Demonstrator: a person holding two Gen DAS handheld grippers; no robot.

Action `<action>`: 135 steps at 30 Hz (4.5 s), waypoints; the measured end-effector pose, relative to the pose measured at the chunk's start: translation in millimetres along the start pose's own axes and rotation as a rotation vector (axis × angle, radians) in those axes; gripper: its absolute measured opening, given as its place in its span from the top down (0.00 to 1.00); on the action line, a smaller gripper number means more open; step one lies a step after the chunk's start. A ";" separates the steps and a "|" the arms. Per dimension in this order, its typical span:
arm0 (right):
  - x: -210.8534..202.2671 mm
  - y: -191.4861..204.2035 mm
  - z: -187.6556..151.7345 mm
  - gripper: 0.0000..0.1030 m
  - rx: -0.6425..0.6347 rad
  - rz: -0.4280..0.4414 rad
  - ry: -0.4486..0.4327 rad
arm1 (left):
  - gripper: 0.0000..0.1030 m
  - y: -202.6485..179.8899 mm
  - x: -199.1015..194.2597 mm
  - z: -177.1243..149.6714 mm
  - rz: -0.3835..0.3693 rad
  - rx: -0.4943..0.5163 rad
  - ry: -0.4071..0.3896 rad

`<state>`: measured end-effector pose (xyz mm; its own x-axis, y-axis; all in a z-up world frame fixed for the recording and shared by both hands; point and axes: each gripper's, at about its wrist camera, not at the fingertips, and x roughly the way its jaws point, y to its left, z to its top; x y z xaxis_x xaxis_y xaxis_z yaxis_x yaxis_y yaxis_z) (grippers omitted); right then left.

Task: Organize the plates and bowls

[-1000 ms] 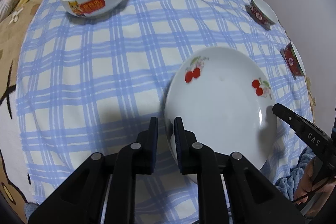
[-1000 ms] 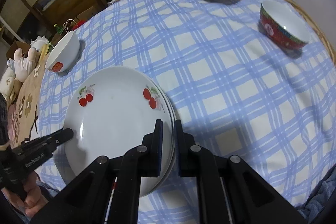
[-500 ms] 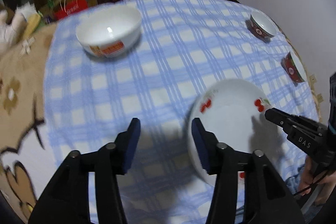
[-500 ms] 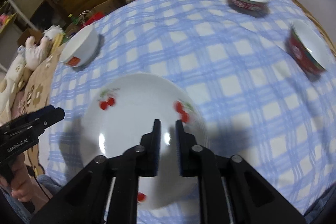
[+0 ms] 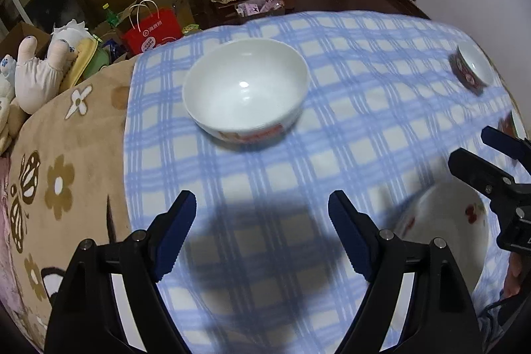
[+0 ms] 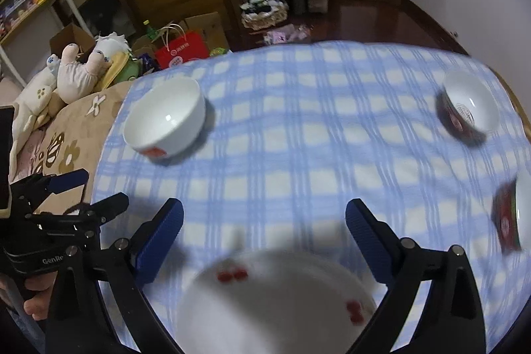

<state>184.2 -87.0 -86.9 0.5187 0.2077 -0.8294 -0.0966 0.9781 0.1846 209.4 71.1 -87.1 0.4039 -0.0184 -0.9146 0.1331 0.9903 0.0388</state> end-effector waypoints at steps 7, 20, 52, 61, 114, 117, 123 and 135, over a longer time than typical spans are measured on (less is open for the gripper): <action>28.4 19.4 38.6 0.01 -0.019 0.019 -0.002 | 0.21 35.3 18.1 28.8 -0.020 -0.092 -0.022; 92.2 49.4 72.6 0.01 0.008 0.057 0.019 | 0.23 104.4 60.2 62.7 -0.082 -0.284 -0.013; 140.3 70.3 56.8 0.83 0.100 0.156 0.165 | 0.91 91.7 106.2 51.6 -0.111 -0.326 0.057; 114.2 54.1 44.2 0.83 0.110 0.165 0.163 | 0.91 71.9 87.5 34.2 -0.132 -0.305 0.069; 67.9 -16.8 -8.7 0.79 0.182 0.044 0.135 | 0.89 -18.4 71.3 18.0 -0.196 -0.142 0.021; 60.4 -13.9 -8.8 0.79 0.160 0.028 0.110 | 0.85 -16.8 64.3 17.6 -0.193 -0.134 0.002; 39.5 -13.6 -5.5 0.73 0.096 -0.030 0.091 | 0.82 -18.7 51.2 17.2 -0.143 -0.110 -0.029; -21.2 -57.8 -2.8 0.39 0.166 -0.105 0.017 | 0.49 -43.0 3.5 13.6 -0.089 -0.051 -0.159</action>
<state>176.4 -147.8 -81.5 0.5038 0.1064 -0.8572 0.0991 0.9787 0.1797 217.3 26.7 -86.5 0.5307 -0.1241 -0.8384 0.1304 0.9894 -0.0639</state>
